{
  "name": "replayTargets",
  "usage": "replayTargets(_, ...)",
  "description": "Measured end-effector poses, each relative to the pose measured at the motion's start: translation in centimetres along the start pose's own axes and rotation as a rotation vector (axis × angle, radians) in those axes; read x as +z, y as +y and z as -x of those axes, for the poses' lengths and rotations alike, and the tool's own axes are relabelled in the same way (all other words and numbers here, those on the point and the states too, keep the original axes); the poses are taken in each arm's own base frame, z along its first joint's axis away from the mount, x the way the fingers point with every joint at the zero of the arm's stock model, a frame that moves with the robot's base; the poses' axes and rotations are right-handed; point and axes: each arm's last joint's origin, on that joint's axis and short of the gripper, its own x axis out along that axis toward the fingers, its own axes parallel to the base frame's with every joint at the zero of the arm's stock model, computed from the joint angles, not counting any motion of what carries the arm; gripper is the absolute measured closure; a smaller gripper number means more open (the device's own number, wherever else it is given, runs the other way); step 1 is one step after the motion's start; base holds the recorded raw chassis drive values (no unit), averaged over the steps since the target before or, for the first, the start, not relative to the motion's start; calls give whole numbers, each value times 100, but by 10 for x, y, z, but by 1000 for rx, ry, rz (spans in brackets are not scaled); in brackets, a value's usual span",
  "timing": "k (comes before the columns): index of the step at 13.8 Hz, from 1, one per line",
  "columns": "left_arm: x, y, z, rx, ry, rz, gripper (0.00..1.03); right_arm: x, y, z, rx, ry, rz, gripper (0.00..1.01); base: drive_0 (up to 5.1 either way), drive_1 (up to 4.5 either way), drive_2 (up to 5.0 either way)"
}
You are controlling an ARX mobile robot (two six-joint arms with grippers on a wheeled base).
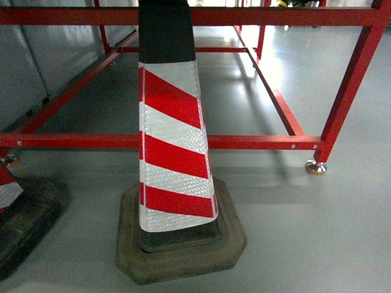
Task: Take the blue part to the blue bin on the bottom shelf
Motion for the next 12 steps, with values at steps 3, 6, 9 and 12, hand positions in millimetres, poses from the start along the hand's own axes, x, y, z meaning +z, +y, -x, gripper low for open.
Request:
replayTargets(3,0,0,0,0,0,0,5,0,0,0,0,0,0,3,0,0,0)
replayTargets(6,0,0,0,0,2,0,5,0,0,0,0,3,0,3,0,0,0)
replayTargets(9,0,0,0,2,0,-2,5,0,0,0,0,0,1,3,0,0,0)
replayTargets(12,0,0,0,0,0,-3,5,0,0,0,-2,0,-1,3,0,0,0)
